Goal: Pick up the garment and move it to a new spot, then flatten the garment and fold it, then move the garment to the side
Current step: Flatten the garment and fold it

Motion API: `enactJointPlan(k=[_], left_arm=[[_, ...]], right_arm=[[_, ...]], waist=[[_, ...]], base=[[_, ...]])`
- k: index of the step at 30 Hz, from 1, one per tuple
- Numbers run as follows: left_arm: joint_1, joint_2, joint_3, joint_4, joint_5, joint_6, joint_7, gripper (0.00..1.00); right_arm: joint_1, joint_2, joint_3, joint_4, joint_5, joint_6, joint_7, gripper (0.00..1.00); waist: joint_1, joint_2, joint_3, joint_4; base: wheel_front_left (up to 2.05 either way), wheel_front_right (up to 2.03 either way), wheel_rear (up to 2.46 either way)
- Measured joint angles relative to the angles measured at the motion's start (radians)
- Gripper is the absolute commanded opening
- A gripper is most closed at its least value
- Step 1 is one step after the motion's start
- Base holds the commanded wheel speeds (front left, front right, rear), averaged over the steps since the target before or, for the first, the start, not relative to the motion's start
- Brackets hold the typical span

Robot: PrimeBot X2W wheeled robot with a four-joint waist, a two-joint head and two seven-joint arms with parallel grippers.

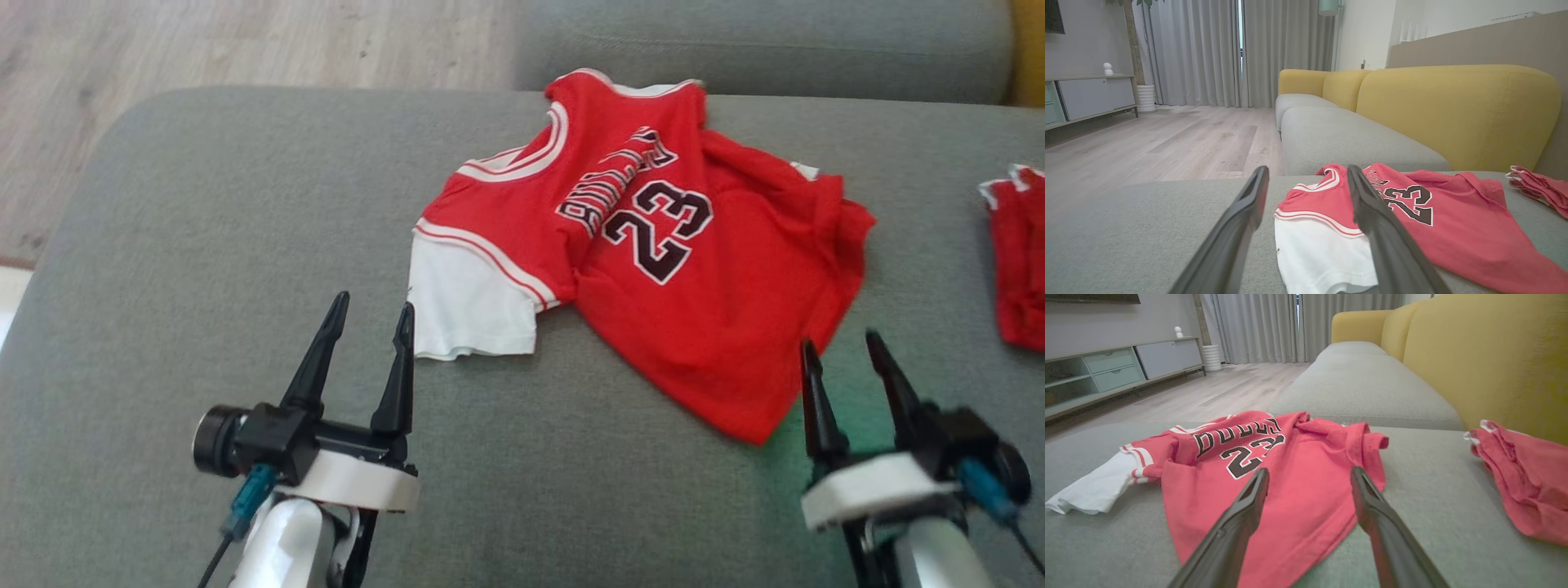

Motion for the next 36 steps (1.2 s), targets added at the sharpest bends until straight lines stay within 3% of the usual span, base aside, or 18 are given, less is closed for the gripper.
enactJointPlan(k=[9, 18, 31, 32, 33, 34, 36], left_arm=[[0.010, 0.000, 0.012, -0.002, 0.007, -0.010, 0.000, 1.00], [0.009, -0.001, -0.001, -0.005, 0.007, -0.018, 0.000, 1.00], [-0.012, -0.001, -0.011, 0.001, 0.005, -0.018, 0.000, 1.00], [-0.012, -0.001, -0.011, 0.001, 0.005, -0.018, 0.000, 1.00], [-0.012, -0.001, -0.011, 0.002, 0.005, -0.018, 0.000, 1.00], [-0.012, -0.001, -0.011, 0.004, 0.005, -0.018, 0.000, 1.00], [-0.012, -0.001, -0.011, 0.009, 0.005, -0.017, 0.000, 1.00]], right_arm=[[0.064, 0.007, 0.060, -0.029, 0.044, 0.000, 0.009, 1.00], [0.122, 0.008, 0.102, 0.009, 0.087, 0.000, 0.120, 1.00], [0.065, 0.008, 0.150, 0.083, 0.137, 0.000, 0.150, 1.00], [0.057, 0.008, 0.156, 0.090, 0.135, 0.000, 0.145, 0.93], [0.052, 0.008, 0.161, 0.095, 0.131, 0.000, 0.144, 0.23], [0.049, 0.008, 0.164, 0.098, 0.128, 0.000, 0.144, 0.00], [0.040, 0.008, 0.164, 0.104, 0.121, 0.000, 0.136, 0.00]], waist=[[0.0003, 0.0000, 0.005, -0.021], [0.0003, 0.0000, 0.034, -0.014], [0.0003, 0.0000, 0.071, 0.028], [0.0003, 0.0000, 0.072, 0.030], [0.0003, 0.0000, 0.074, 0.032], [0.0003, 0.0000, 0.075, 0.033], [0.0003, 0.0000, 0.076, 0.031]], base=[[0.00, 0.00, 0.00], [0.00, 0.00, 0.00], [0.00, 0.00, 0.00], [0.00, 0.00, 0.00], [0.00, 0.00, 0.00], [0.00, 0.00, 0.00], [0.00, 0.00, 0.00]])
